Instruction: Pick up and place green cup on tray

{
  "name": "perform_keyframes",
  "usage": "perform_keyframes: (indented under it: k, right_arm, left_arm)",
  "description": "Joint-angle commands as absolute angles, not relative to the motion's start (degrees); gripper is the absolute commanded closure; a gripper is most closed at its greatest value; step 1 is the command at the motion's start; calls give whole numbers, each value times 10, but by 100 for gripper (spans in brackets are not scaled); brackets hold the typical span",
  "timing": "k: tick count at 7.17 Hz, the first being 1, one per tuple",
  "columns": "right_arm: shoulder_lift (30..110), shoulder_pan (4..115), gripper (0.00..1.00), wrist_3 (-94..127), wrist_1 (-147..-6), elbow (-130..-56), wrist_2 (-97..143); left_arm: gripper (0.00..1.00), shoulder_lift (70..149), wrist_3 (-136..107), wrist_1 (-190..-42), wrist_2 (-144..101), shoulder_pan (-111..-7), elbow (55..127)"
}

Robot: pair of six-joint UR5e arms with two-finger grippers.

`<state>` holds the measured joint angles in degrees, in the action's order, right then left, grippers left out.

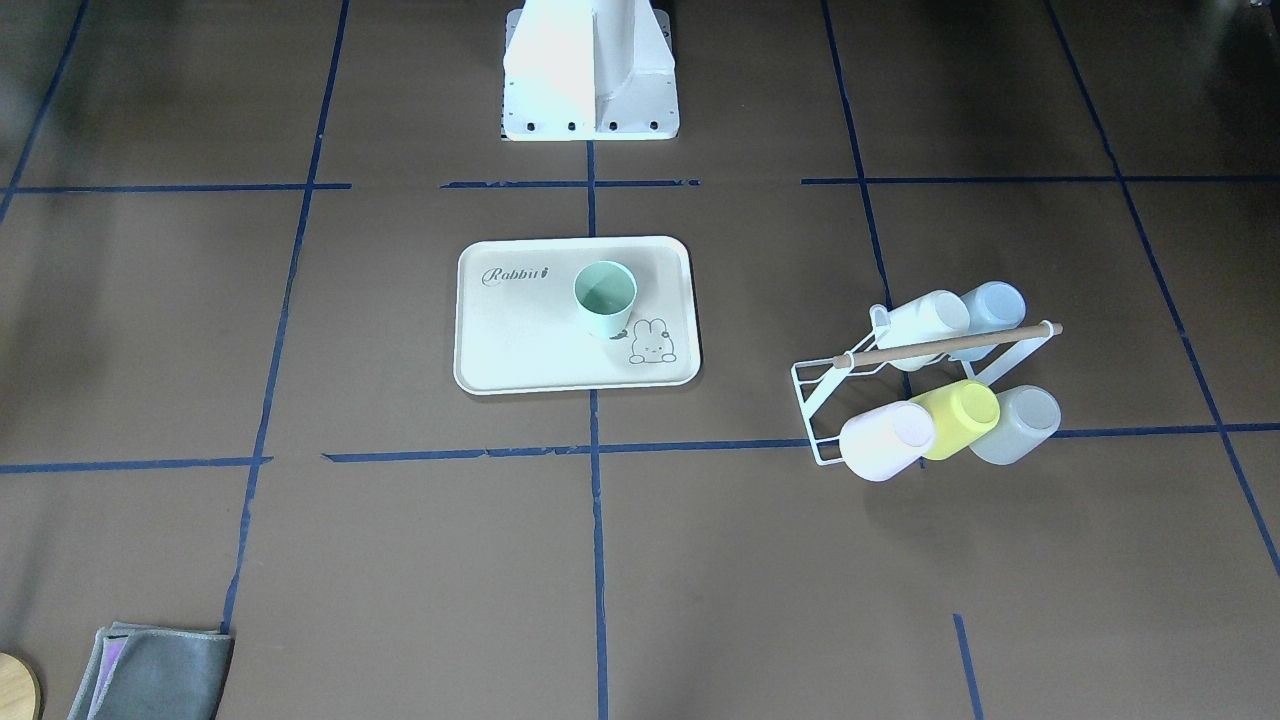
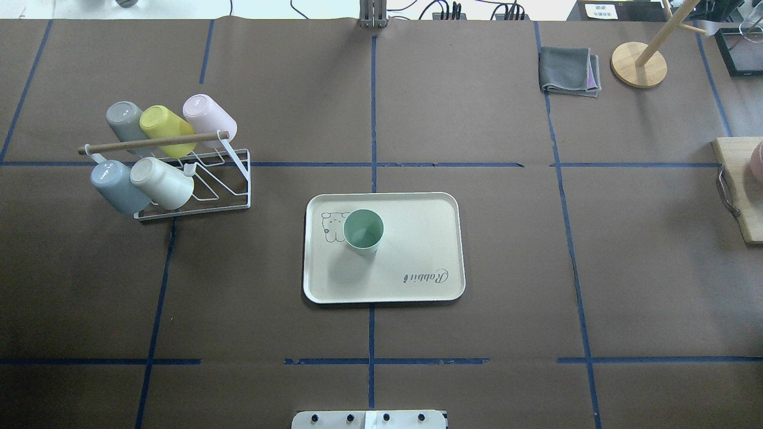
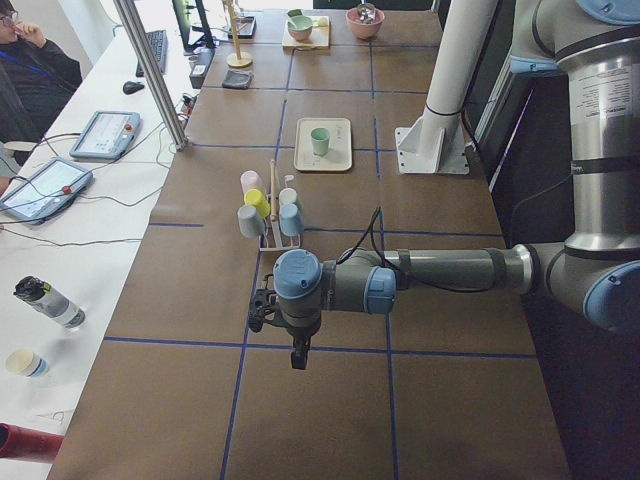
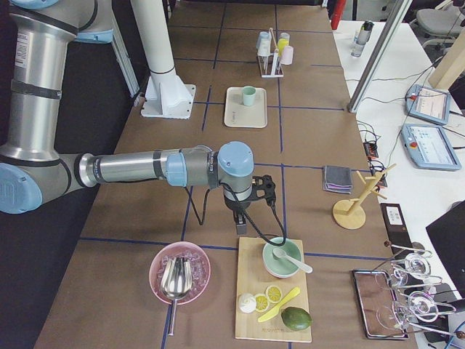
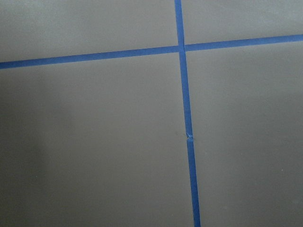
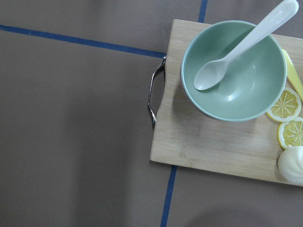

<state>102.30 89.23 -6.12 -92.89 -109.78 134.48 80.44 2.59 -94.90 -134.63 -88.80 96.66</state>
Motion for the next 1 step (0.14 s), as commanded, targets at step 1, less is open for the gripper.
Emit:
perform_keyframes:
  k: [1]
  right_arm:
    - [1024,892,0,-62,-928,-1098,1346]
  left_arm:
    - [0,803,27,-949,-1346,-888,966]
